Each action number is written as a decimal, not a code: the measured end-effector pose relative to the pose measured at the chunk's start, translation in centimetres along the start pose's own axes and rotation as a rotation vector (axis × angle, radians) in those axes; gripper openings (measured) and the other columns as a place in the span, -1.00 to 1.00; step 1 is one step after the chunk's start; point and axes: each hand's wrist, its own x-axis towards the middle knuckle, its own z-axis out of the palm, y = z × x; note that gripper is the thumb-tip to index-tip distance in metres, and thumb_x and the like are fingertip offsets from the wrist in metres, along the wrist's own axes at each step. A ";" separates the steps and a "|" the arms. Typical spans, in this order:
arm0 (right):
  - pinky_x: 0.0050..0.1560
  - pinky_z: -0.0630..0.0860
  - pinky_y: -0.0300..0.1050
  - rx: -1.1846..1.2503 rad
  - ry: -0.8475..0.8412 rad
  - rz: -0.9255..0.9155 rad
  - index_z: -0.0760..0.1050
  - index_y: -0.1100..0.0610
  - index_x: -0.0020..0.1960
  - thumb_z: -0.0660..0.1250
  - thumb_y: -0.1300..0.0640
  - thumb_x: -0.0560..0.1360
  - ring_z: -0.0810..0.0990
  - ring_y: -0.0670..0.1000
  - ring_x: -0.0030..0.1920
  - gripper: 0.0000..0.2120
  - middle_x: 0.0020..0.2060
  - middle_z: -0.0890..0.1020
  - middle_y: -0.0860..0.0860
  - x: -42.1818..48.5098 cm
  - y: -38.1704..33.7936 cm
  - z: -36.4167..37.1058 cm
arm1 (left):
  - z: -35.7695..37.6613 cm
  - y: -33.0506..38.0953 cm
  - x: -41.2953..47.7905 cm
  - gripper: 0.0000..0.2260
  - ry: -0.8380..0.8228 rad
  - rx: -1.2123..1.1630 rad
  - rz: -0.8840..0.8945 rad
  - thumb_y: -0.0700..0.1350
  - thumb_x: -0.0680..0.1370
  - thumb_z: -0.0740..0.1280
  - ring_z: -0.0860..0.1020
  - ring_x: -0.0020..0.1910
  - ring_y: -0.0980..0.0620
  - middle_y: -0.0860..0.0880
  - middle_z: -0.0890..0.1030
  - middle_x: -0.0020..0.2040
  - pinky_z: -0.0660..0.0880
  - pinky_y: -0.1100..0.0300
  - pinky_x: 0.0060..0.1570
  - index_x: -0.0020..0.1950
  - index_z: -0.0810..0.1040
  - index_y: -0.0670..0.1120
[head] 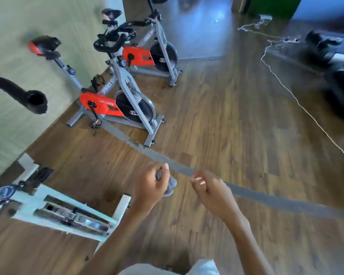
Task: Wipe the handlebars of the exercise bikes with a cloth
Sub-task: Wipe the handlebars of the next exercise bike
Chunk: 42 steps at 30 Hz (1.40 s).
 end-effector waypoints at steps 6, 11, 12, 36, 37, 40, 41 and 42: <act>0.05 0.54 0.00 -0.056 -0.183 -0.247 0.49 -0.12 0.21 0.08 -0.22 0.55 0.62 -0.05 0.06 -0.64 0.04 0.65 -0.16 12.0 2.4 -4.1 | 4.5 1.8 6.2 -0.62 0.230 0.079 -0.086 0.04 0.59 0.16 0.32 -0.52 0.13 0.11 0.24 -0.54 0.26 0.27 -0.45 -0.43 0.18 0.07; 0.00 0.53 -0.10 -0.048 -0.399 -0.450 0.52 -0.07 0.16 0.08 -0.25 0.47 0.64 -0.05 -0.02 -0.57 0.02 0.63 -0.13 20.0 1.8 -7.0 | 6.8 3.3 8.0 -0.60 0.395 0.246 -0.284 0.00 0.57 0.11 0.49 -0.48 0.07 0.11 0.48 -0.54 0.43 0.08 -0.38 -0.48 0.23 0.09; 0.02 0.53 -0.08 -0.042 -0.427 -0.503 0.52 -0.05 0.16 0.05 -0.28 0.45 0.63 -0.05 0.00 -0.52 0.05 0.63 -0.12 21.5 1.3 -7.3 | 6.9 3.6 8.3 -0.61 0.436 0.298 -0.314 0.01 0.57 0.11 0.48 -0.46 0.08 0.10 0.51 -0.52 0.44 0.07 -0.36 -0.49 0.23 0.10; -0.08 0.45 -0.47 0.085 -1.270 -1.319 0.49 -0.08 0.18 0.20 0.02 0.63 0.55 -0.37 -0.05 -0.83 0.01 0.60 -0.21 35.4 -24.5 4.1 | -6.5 4.4 16.4 -0.73 1.927 0.454 -0.668 -0.09 0.64 0.24 0.35 -0.33 0.18 -0.20 0.48 -0.27 0.32 0.36 -0.29 -0.16 0.44 -0.25; -0.11 0.43 -0.50 0.139 -1.283 -1.343 0.50 -0.08 0.13 0.22 0.07 0.62 0.55 -0.38 -0.06 -0.86 0.01 0.61 -0.19 35.3 -25.7 4.6 | -7.8 4.8 16.9 -0.78 1.974 0.464 -0.647 -0.12 0.65 0.23 0.38 -0.32 0.20 -0.10 0.50 -0.28 0.33 0.38 -0.29 -0.16 0.46 -0.19; -0.09 0.44 -0.47 0.274 -1.315 -1.385 0.52 -0.16 0.03 0.25 0.06 0.61 0.57 -0.31 -0.04 -0.87 -0.03 0.64 -0.18 35.3 -28.6 6.3 | -11.5 5.2 17.6 -0.78 2.083 0.497 -0.617 -0.09 0.66 0.21 0.42 -0.30 0.23 0.05 0.49 -0.26 0.35 0.38 -0.26 -0.14 0.47 -0.15; -0.06 0.46 -0.43 0.297 -1.333 -1.397 0.52 -0.18 0.03 0.25 0.03 0.60 0.58 -0.29 -0.03 -0.87 -0.04 0.65 -0.20 35.4 -29.4 6.8 | -12.3 5.2 17.8 -0.78 2.101 0.503 -0.604 -0.08 0.66 0.20 0.42 -0.29 0.22 0.04 0.49 -0.26 0.36 0.36 -0.25 -0.14 0.47 -0.14; -0.04 0.48 -0.40 0.324 -1.354 -1.412 0.53 -0.19 0.03 0.25 0.02 0.60 0.59 -0.27 -0.01 -0.87 -0.05 0.65 -0.22 35.6 -30.3 7.3 | -12.8 5.1 18.0 -0.78 2.112 0.522 -0.593 -0.07 0.67 0.20 0.42 -0.27 0.21 0.04 0.49 -0.25 0.37 0.35 -0.23 -0.15 0.46 -0.11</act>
